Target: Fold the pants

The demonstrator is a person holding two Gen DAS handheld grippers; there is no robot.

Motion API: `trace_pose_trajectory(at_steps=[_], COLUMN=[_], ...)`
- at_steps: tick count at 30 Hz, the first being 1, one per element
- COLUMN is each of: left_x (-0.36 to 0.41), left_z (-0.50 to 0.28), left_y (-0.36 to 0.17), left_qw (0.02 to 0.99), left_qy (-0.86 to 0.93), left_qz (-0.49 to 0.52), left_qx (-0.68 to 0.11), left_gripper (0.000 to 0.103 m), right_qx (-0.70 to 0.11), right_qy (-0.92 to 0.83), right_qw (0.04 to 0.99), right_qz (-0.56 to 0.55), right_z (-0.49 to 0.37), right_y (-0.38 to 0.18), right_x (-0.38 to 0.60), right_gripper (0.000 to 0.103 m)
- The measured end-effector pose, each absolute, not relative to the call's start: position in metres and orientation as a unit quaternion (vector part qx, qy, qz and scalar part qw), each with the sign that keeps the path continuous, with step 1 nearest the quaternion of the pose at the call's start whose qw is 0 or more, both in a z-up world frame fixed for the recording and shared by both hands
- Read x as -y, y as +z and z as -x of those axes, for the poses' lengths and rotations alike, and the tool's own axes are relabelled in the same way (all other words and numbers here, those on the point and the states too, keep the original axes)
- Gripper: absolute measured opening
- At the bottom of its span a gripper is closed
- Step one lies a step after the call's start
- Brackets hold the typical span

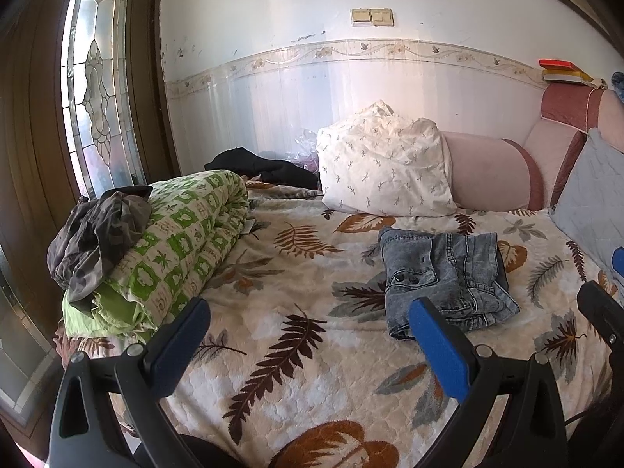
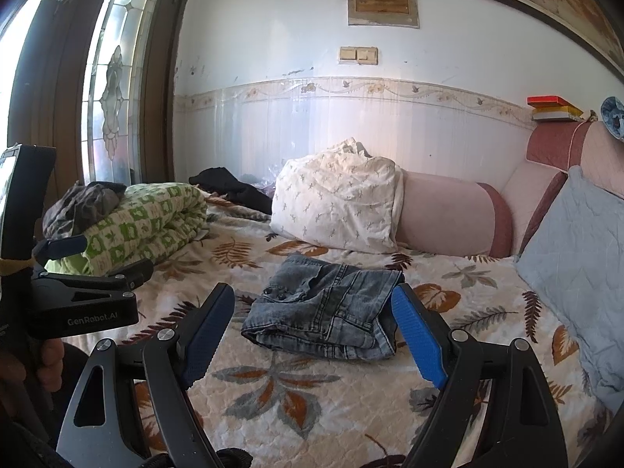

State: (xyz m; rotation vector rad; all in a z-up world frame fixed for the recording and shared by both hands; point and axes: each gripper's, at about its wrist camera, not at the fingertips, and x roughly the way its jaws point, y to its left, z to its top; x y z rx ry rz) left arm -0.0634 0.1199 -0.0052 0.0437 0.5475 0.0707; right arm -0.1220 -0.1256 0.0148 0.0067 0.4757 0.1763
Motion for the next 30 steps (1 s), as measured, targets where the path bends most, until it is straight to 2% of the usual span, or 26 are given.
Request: trace_pose_trajectory(at_steps=[30], left_x=[-0.1212], left_z=[0.0622], left_y=[-0.0122], left_qw=[0.961], left_qy=[0.034], left_qz=[-0.020], left_qx=[-0.275], left_gripper=[0.103], right_qx=[-0.246], right_qy=[0.086], right_qw=[0.965], right_qz=[-0.005], right_z=[0.1167], right_y=[0.0058], right_x=[0.1254], right_gripper=[0.083])
